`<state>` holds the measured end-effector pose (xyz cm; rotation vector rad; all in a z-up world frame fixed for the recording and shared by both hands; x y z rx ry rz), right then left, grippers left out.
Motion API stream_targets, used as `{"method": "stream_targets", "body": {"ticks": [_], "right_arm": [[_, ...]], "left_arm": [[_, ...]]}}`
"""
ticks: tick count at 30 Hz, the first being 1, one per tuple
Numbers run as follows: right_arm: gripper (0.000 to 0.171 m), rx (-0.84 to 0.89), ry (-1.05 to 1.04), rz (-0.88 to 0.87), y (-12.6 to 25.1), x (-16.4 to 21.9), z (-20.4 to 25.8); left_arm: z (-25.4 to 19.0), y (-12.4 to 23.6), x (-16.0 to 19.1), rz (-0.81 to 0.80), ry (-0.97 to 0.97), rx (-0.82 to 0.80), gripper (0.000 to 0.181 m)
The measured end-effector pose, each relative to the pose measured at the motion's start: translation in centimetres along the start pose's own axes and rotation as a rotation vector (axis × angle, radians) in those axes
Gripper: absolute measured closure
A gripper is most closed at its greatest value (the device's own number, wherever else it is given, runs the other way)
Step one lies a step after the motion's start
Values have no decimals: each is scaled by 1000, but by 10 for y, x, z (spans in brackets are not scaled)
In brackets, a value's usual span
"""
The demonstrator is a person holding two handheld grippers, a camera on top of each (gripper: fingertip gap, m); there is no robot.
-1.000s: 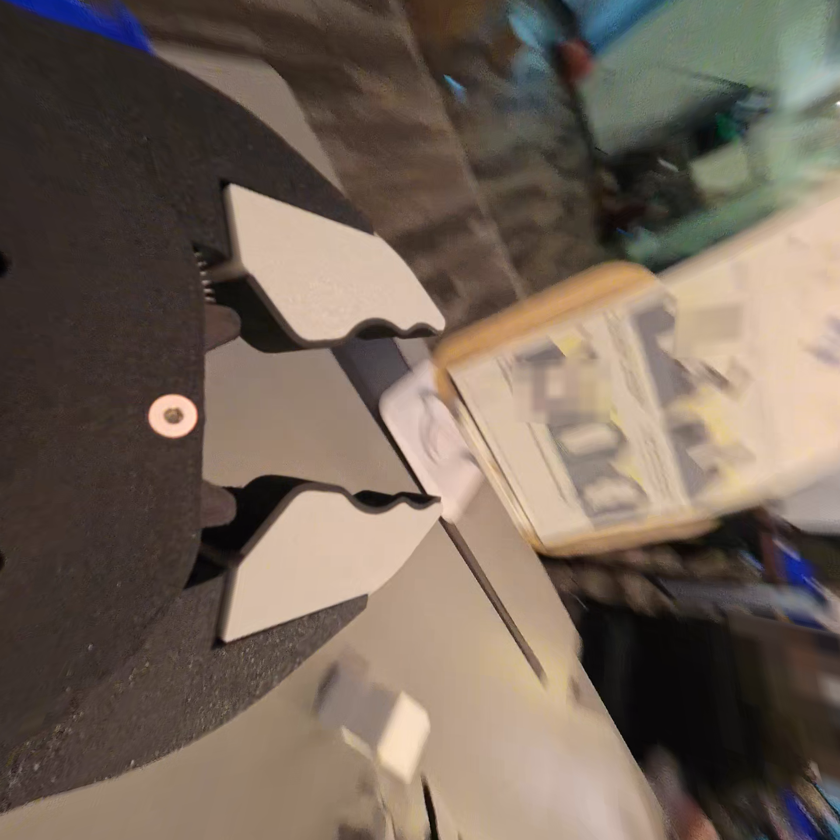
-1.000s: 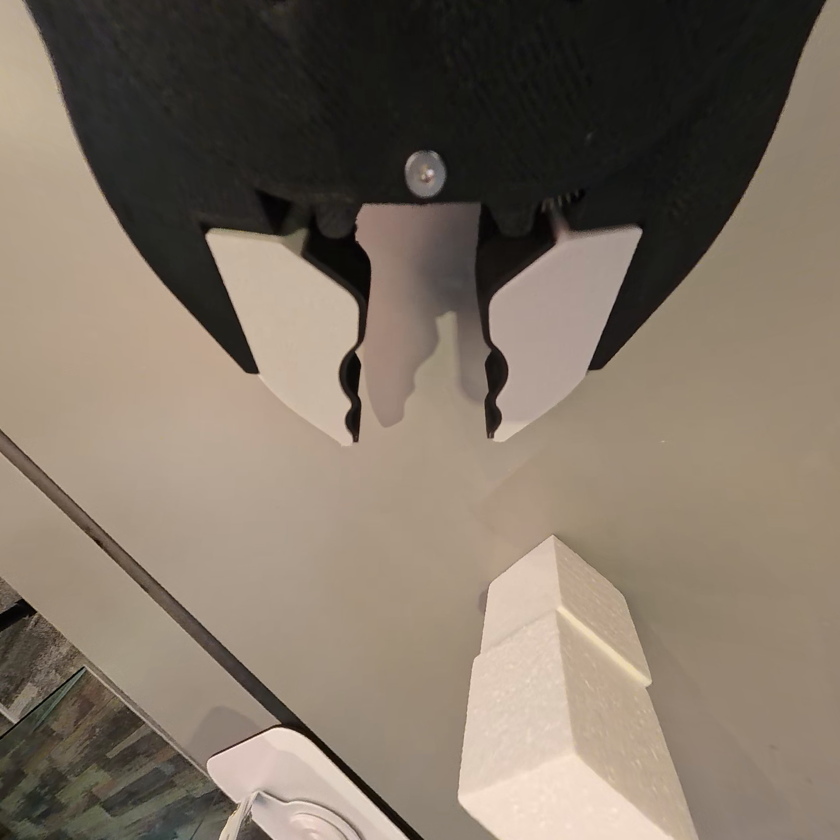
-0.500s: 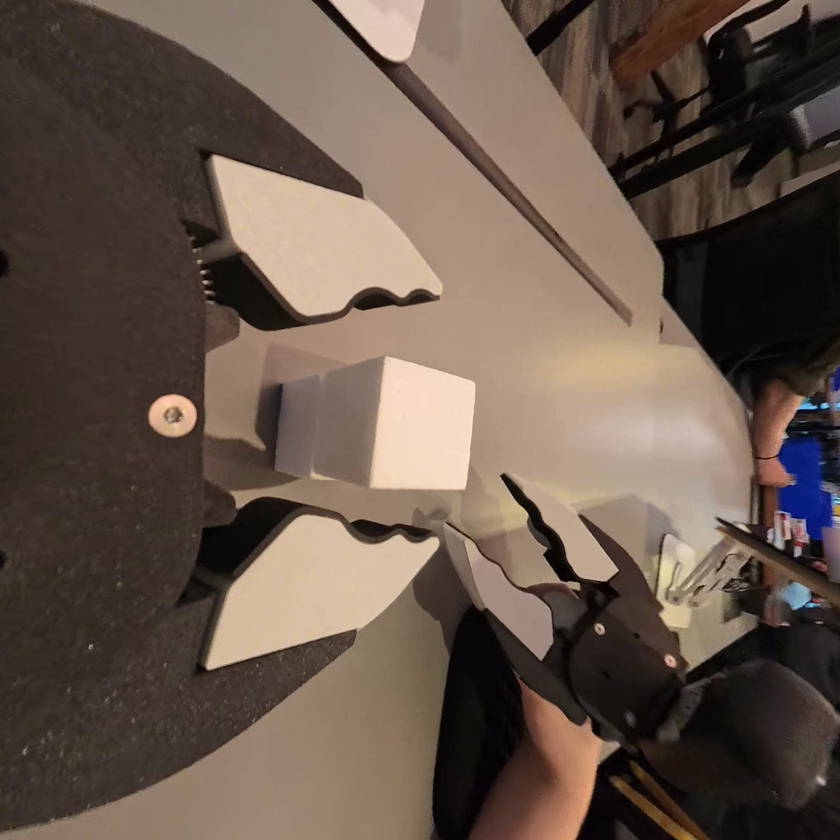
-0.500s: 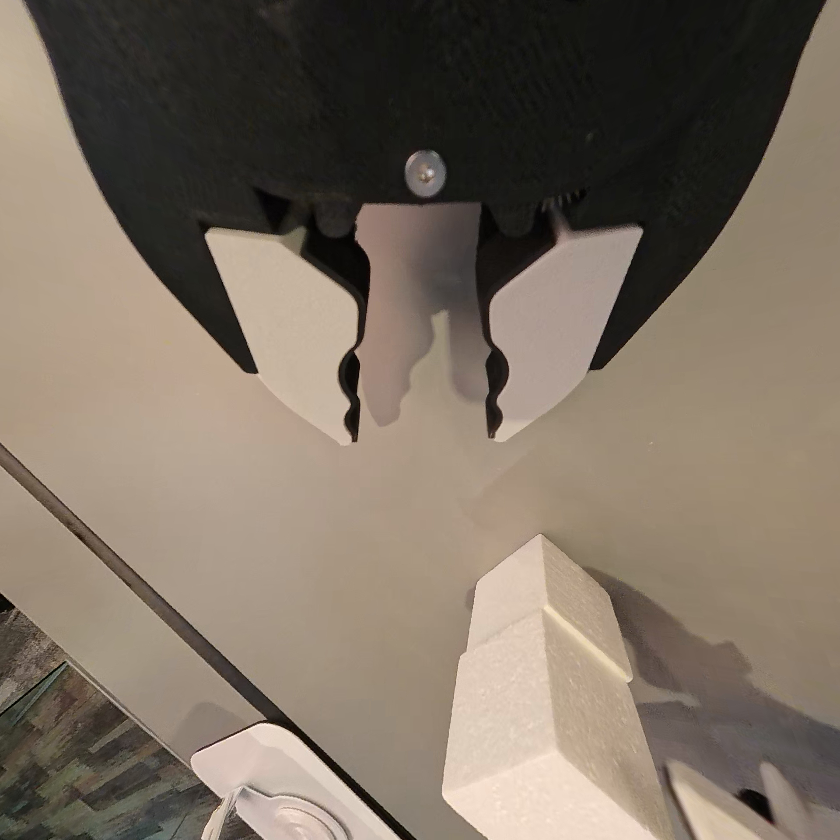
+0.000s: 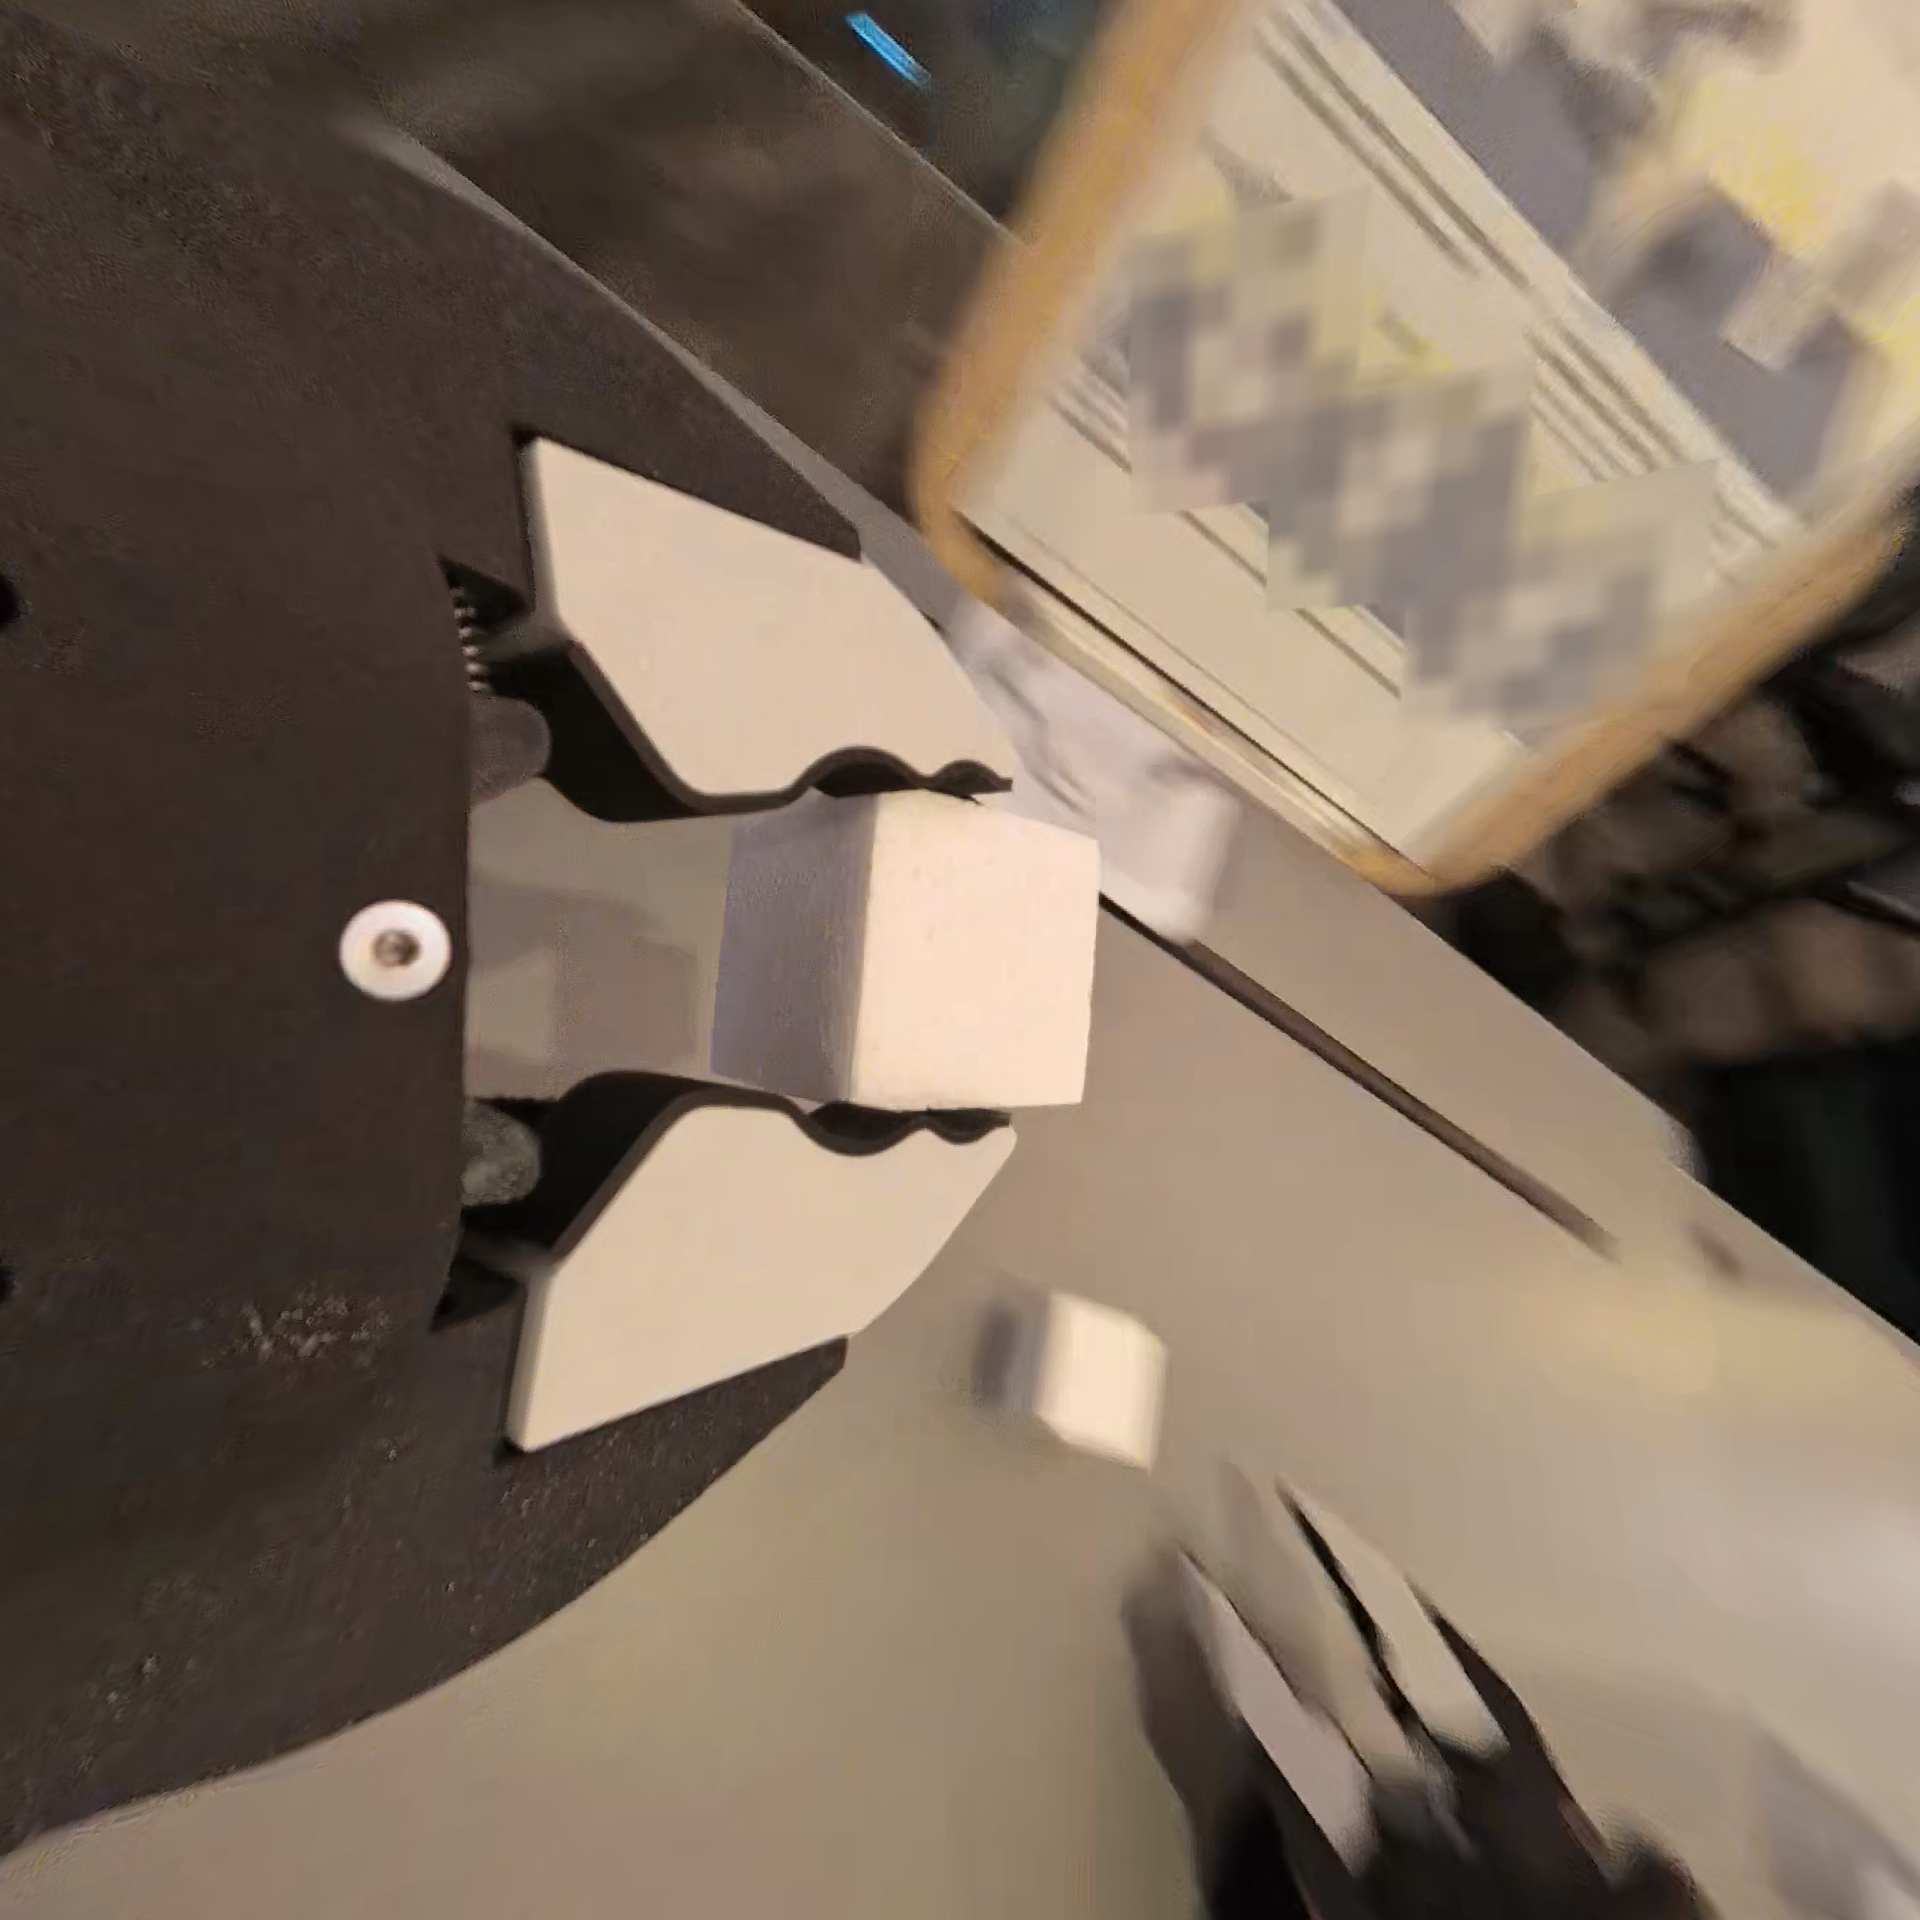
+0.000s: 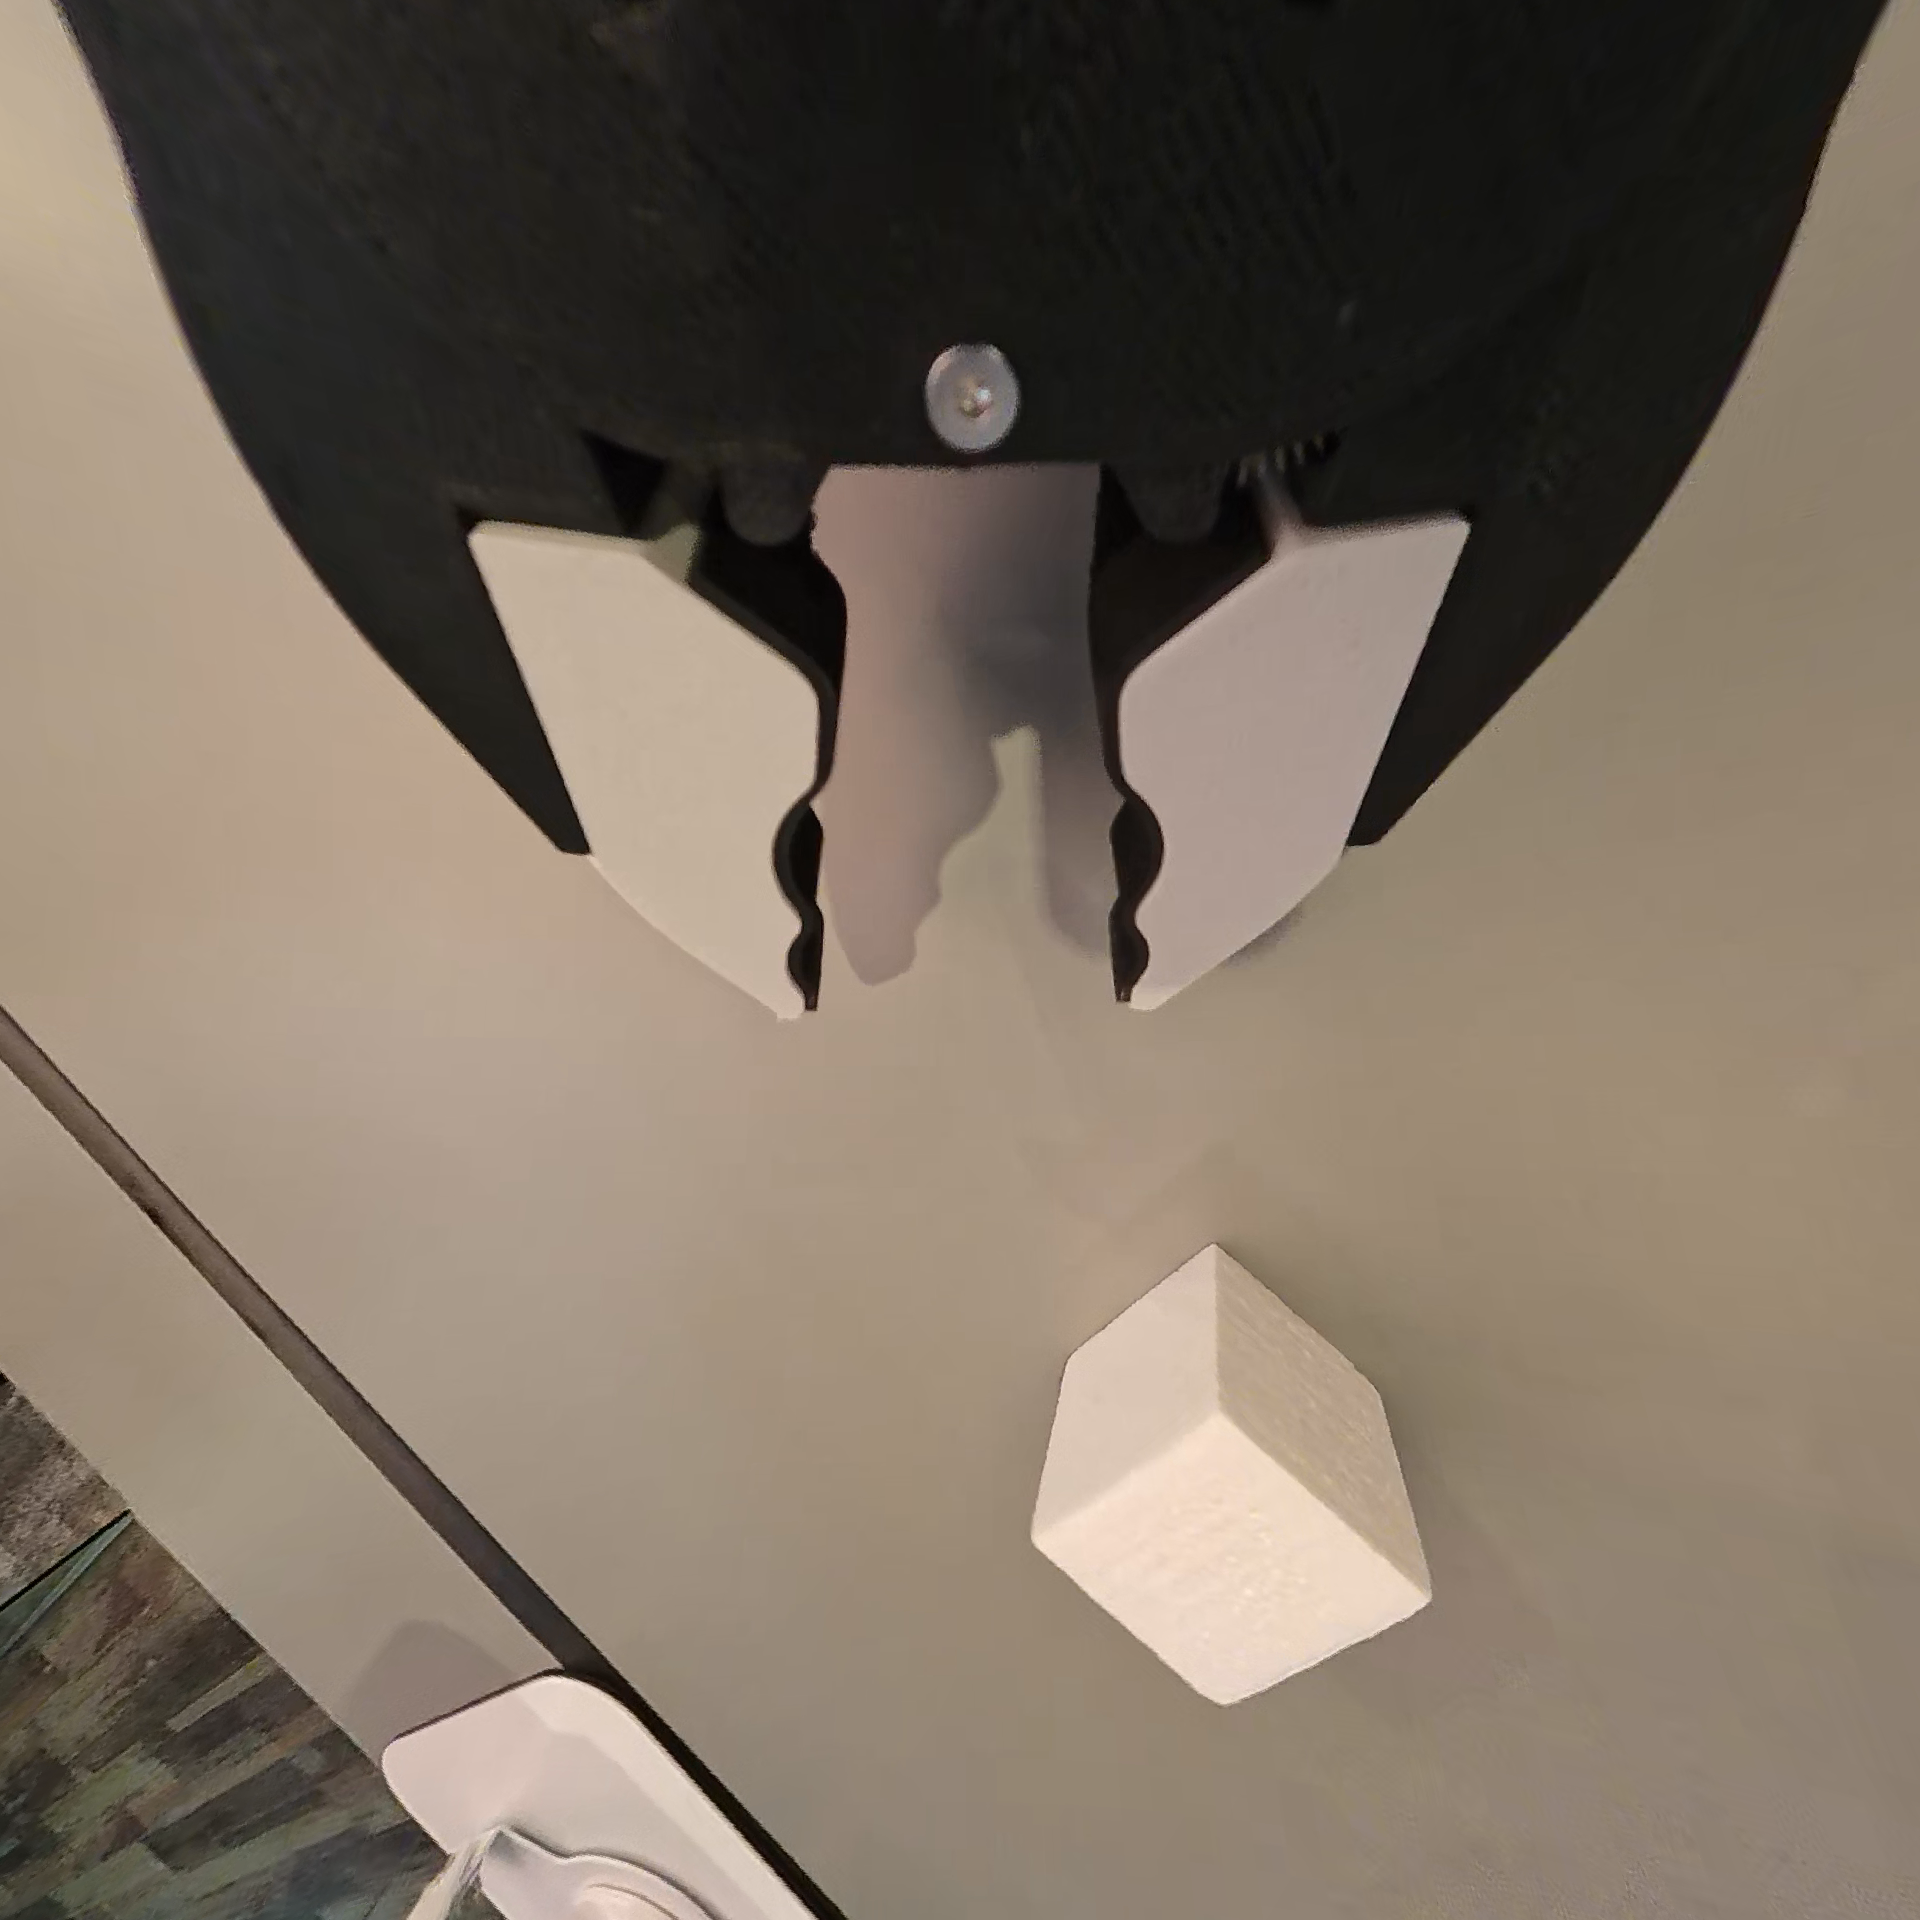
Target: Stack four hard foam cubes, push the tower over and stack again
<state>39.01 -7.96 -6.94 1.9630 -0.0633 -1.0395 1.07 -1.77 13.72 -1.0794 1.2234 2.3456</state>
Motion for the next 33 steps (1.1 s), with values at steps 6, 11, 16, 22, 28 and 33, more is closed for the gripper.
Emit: {"method": "stream_targets", "body": {"ticks": [6, 11, 16, 22, 28, 33], "right_arm": [[117, 20, 39, 44, -4, -3, 5], [117, 24, 11, 49, -5, 1, 1], [117, 22, -12, 24, -3, 1, -1], [117, 20, 15, 48, -6, 1, 1], [117, 19, 26, 50, -6, 1, 2], [117, 22, 34, 57, -6, 0, 3]], "left_arm": [[98, 81, 132, 728, 378, -161, 124], [128, 66, 253, 1141, 578, -172, 124], [129, 41, 302, 1204, 648, -69, 124], [129, 33, 320, 1210, 660, -29, 123], [153, 72, 262, 923, 649, -122, 108], [135, 108, 128, 293, 471, -156, 109]]}}
Point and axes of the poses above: each gripper's, where its closed fingertips meet, y back along the fingers, x out of its underside, z = x × y across the jaws, the point moved 10 cm from there along y, back along the fingers, and after that the axes turned 9 degrees about z, right-handed, at the moved point
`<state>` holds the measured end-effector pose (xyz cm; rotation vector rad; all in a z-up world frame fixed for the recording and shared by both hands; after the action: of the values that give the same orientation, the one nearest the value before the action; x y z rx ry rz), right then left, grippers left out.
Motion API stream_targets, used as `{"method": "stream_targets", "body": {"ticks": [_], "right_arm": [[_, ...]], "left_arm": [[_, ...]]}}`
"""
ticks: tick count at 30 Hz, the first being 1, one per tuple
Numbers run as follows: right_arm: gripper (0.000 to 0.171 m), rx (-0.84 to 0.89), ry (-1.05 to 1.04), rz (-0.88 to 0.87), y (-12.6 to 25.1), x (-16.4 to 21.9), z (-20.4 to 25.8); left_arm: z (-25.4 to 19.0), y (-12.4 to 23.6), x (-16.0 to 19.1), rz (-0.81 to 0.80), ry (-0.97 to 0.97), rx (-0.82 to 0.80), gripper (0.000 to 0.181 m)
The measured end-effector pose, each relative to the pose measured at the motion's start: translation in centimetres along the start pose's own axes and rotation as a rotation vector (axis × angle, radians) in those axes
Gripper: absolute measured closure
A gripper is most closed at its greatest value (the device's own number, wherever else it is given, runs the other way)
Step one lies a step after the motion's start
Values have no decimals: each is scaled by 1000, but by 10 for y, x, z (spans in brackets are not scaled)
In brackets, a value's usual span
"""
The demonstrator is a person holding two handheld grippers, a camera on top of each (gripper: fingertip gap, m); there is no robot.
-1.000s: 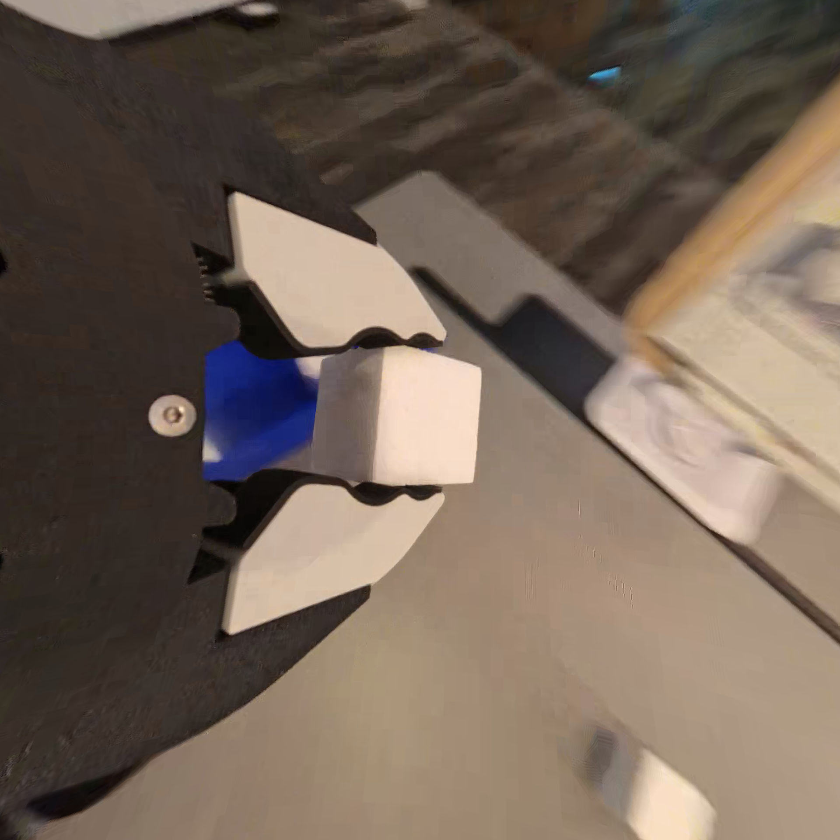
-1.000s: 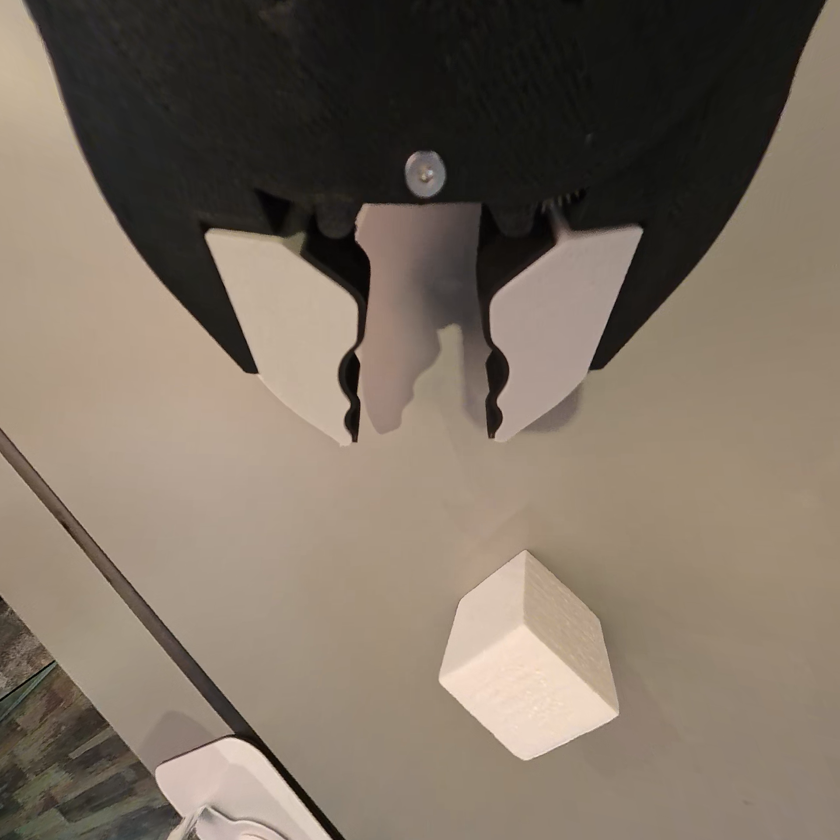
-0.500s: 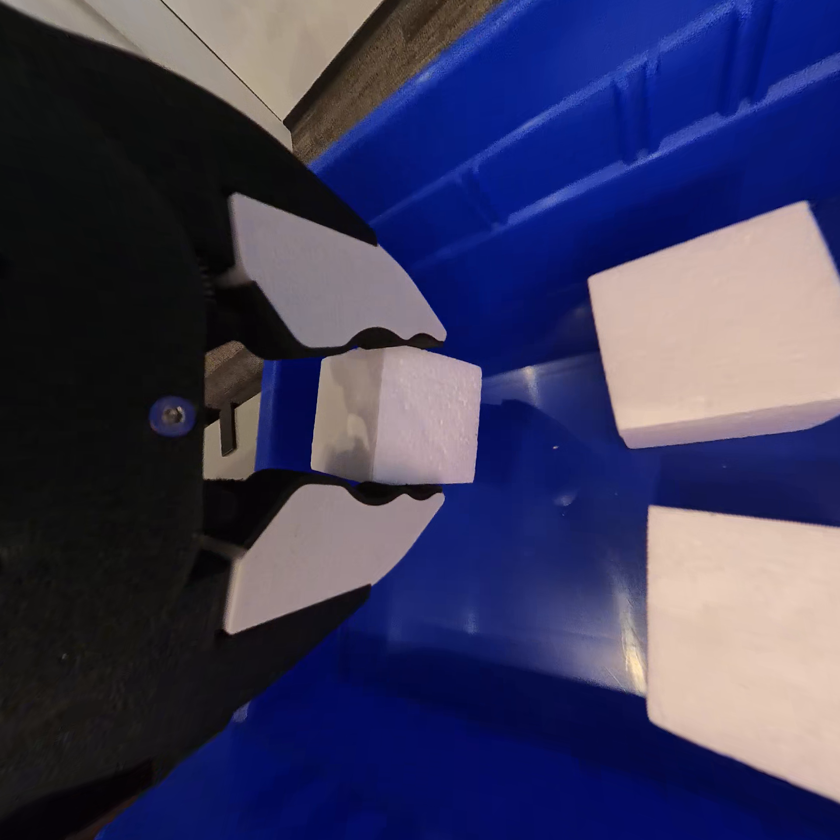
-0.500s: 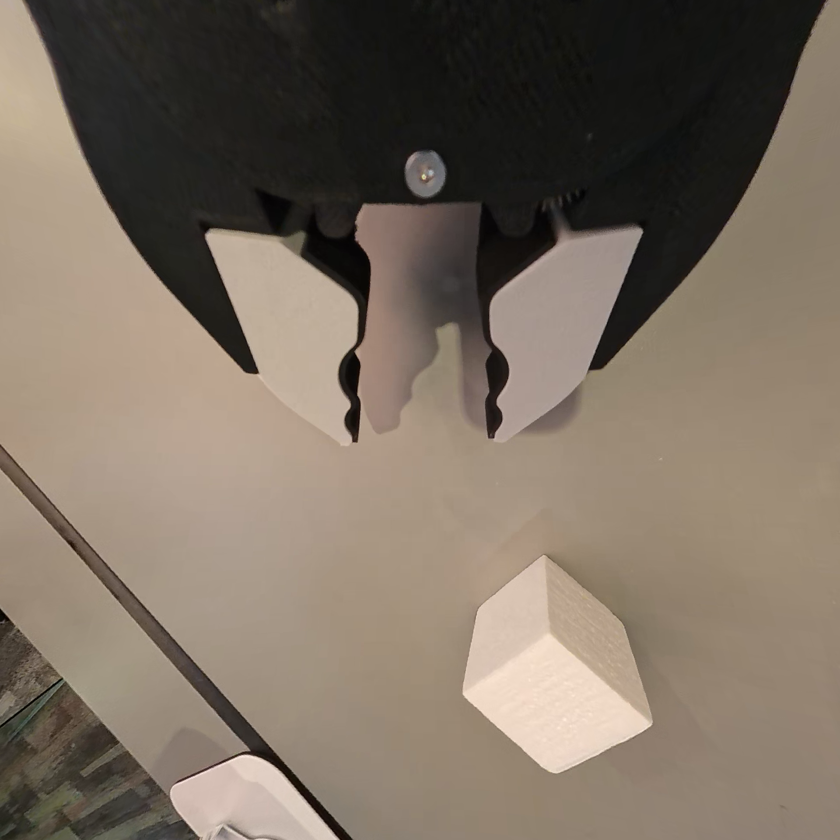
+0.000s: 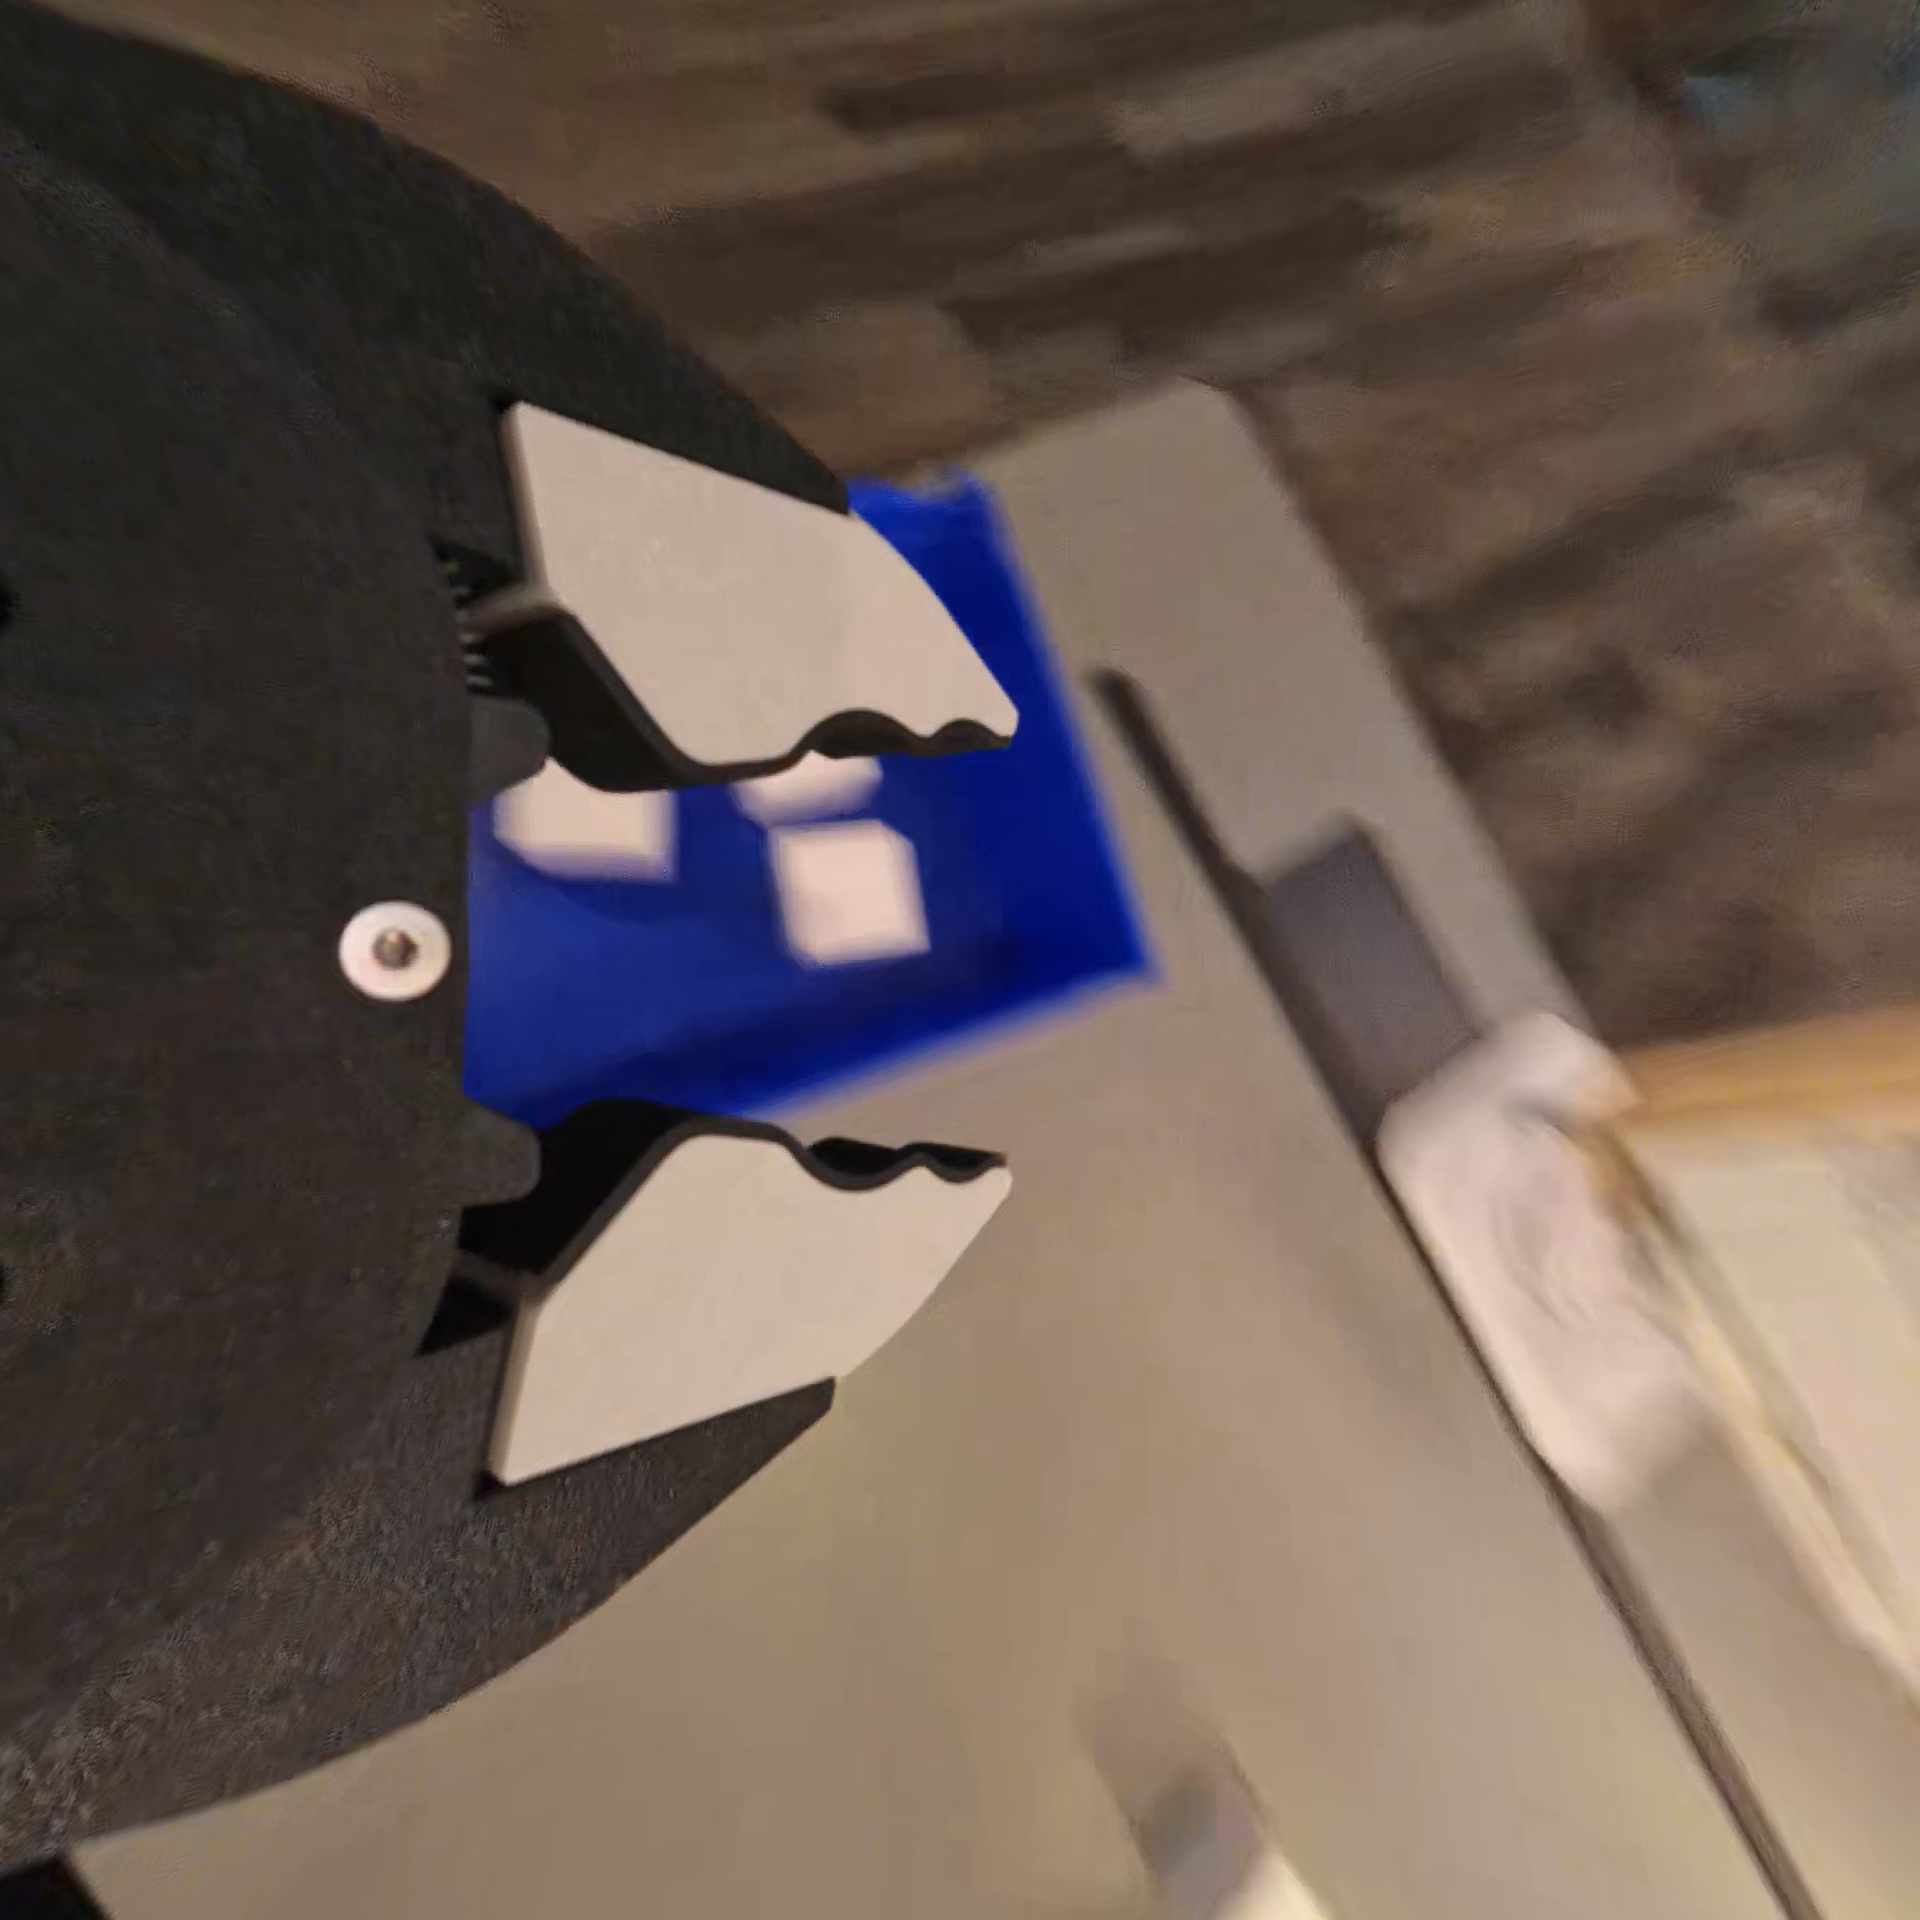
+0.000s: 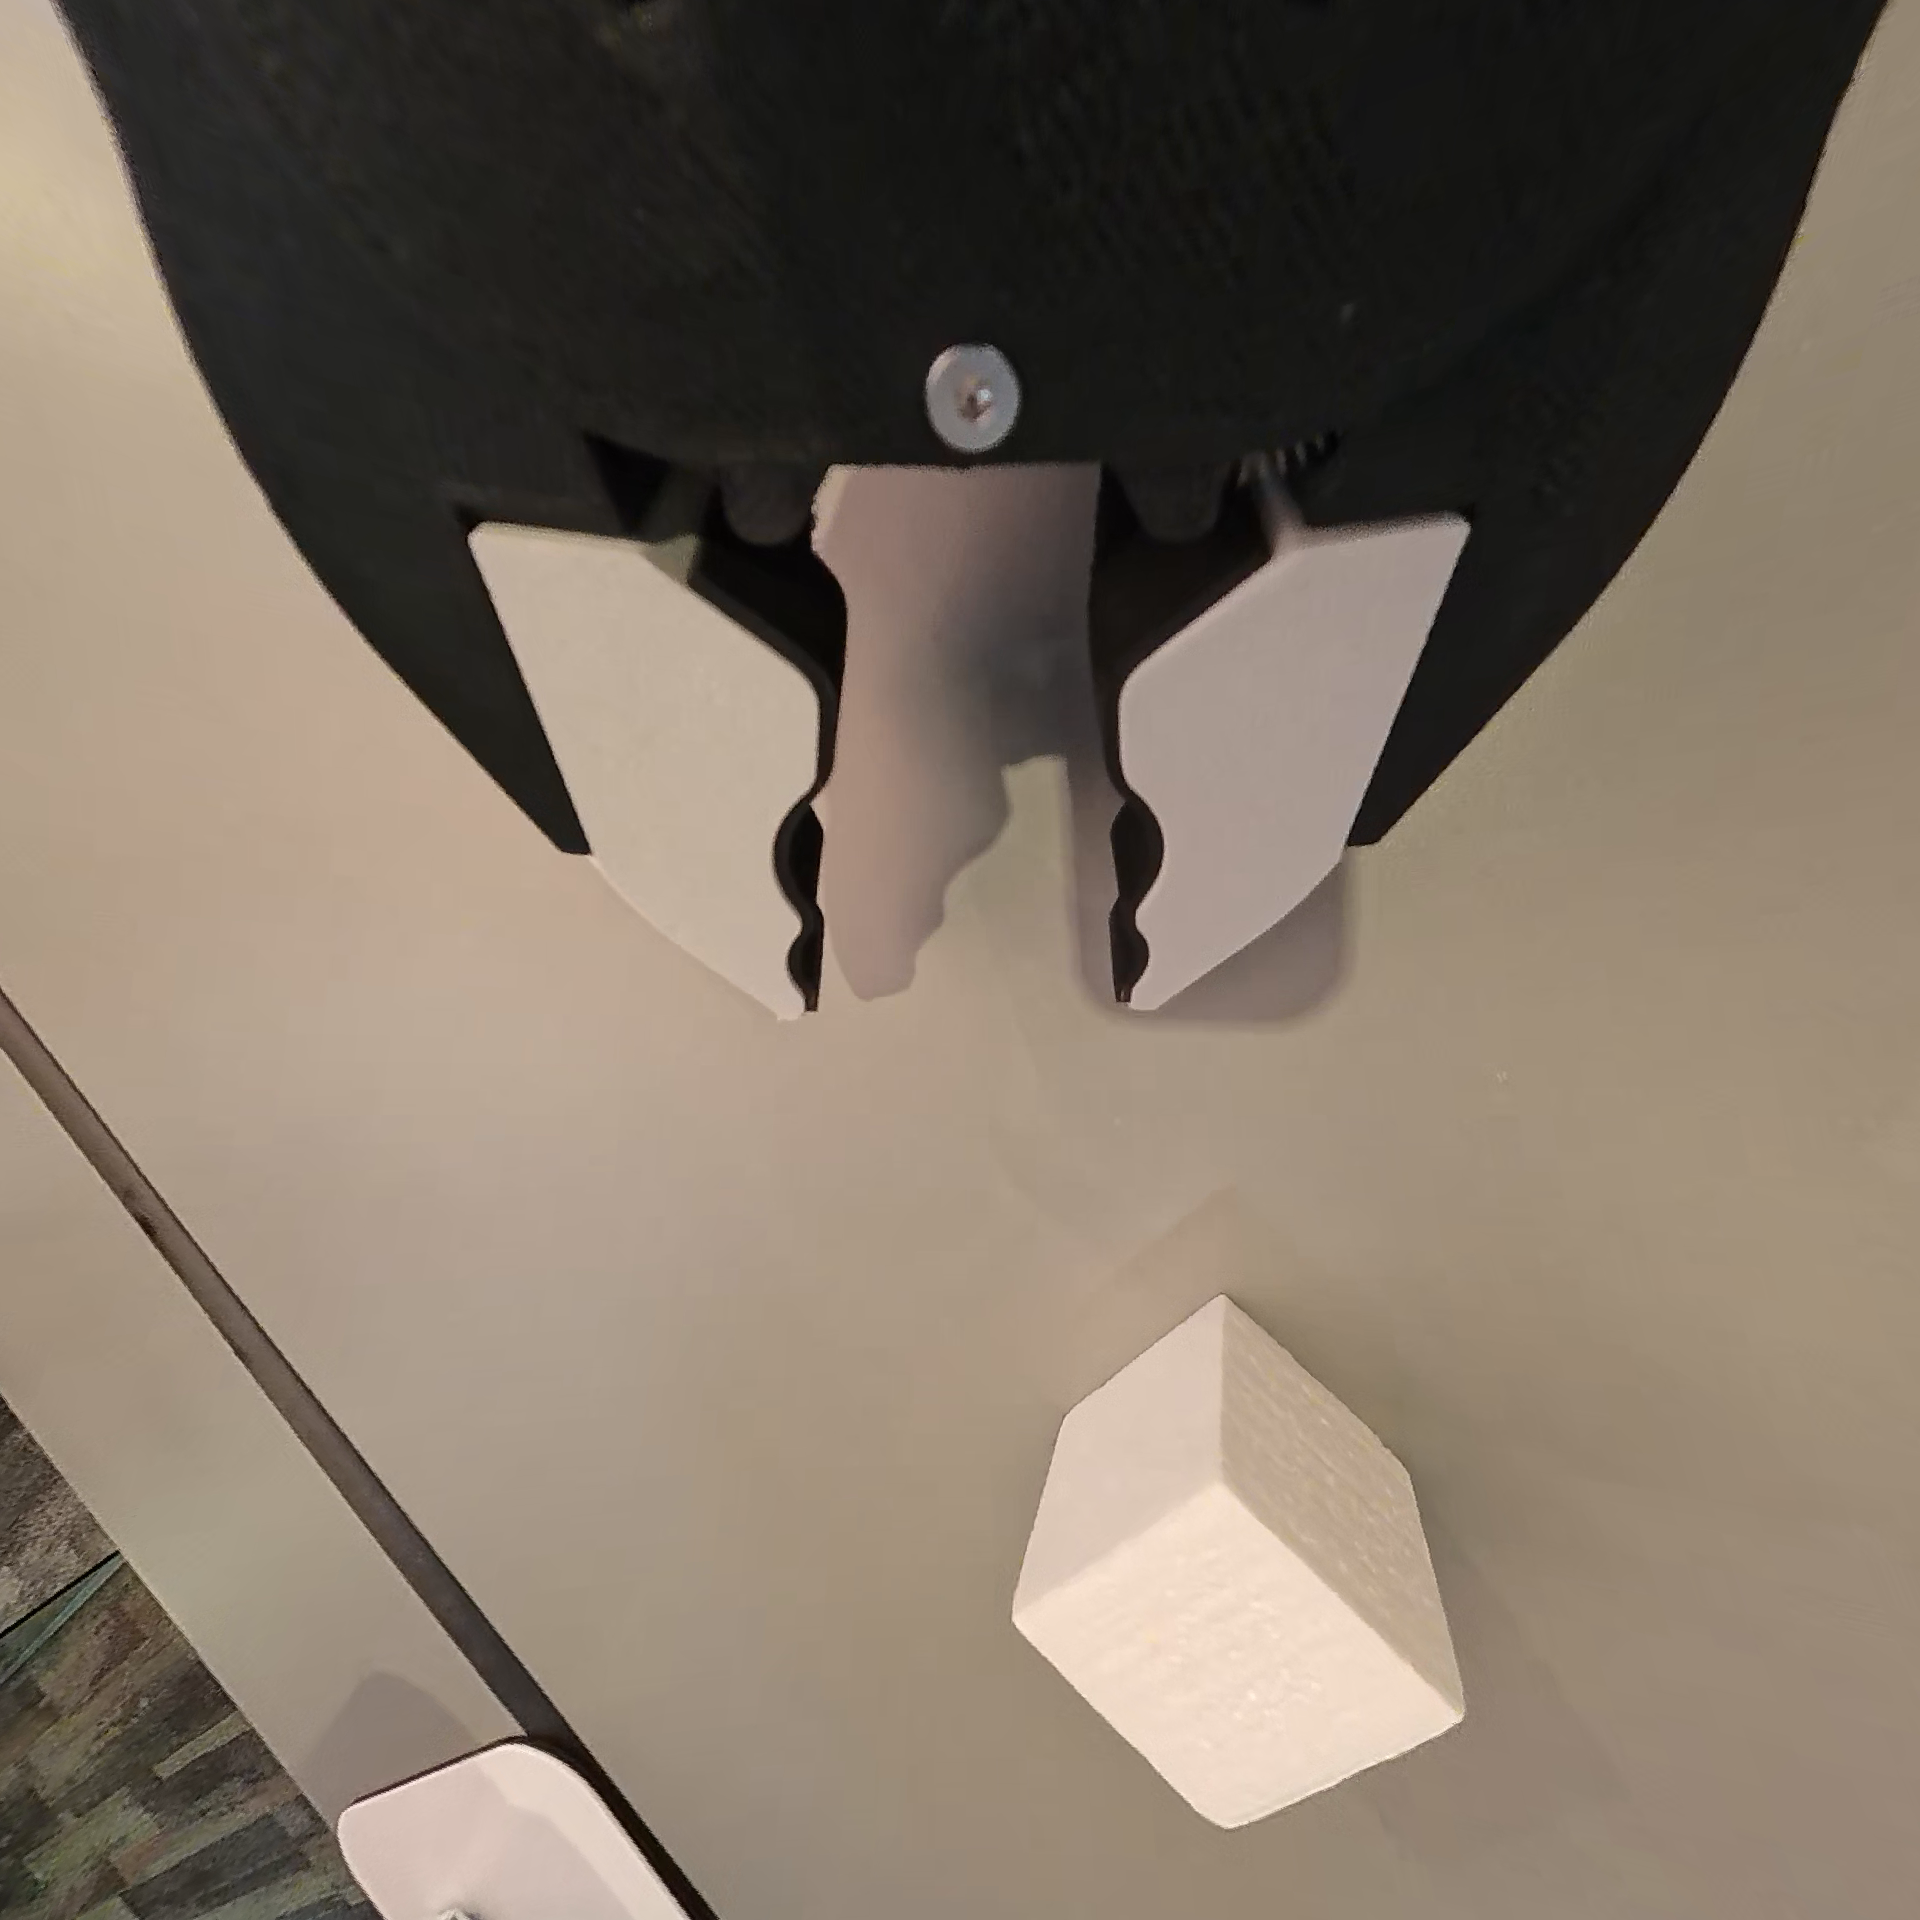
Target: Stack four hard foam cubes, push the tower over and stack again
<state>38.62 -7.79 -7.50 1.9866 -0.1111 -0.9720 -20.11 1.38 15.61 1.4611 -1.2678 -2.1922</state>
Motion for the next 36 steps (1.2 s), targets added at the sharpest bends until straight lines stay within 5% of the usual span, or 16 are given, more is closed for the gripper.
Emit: {"method": "stream_targets", "body": {"ticks": [4, 8, 14, 21, 23, 28, 36], "right_arm": [[117, -1, -13, -15, 1, 1, -1], [117, -5, -33, -54, 5, 1, -4], [117, -15, -38, -75, 6, 1, -5], [117, -34, -54, -77, 5, 1, -7], [117, -33, -47, -75, 5, 1, -6], [117, -34, -47, -76, 5, 1, -6], [117, -20, -20, -49, 3, 1, -3]], "left_arm": [[-116, -12, -37, -457, -161, 269, 105], [-239, -103, -29, -654, -309, 490, 100], [-328, -227, -18, -442, -458, 607, 96], [-344, -262, -24, -299, -523, 650, 101], [-347, -262, -22, -271, -552, 654, 122], [-343, -232, -25, -284, -592, 613, 125], [-232, -83, -21, -306, -407, 331, 125]]}}
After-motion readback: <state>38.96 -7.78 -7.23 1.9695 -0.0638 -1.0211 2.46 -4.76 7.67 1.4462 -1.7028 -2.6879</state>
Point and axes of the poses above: each gripper's, where its closed fingertips meet, y back along the fingers, x out of its underside, z = x × y across the jaws, the point moved 10 cm from there along y, back along the fingers, and after that the axes turned 9 degrees about z, right-handed, at the moved point
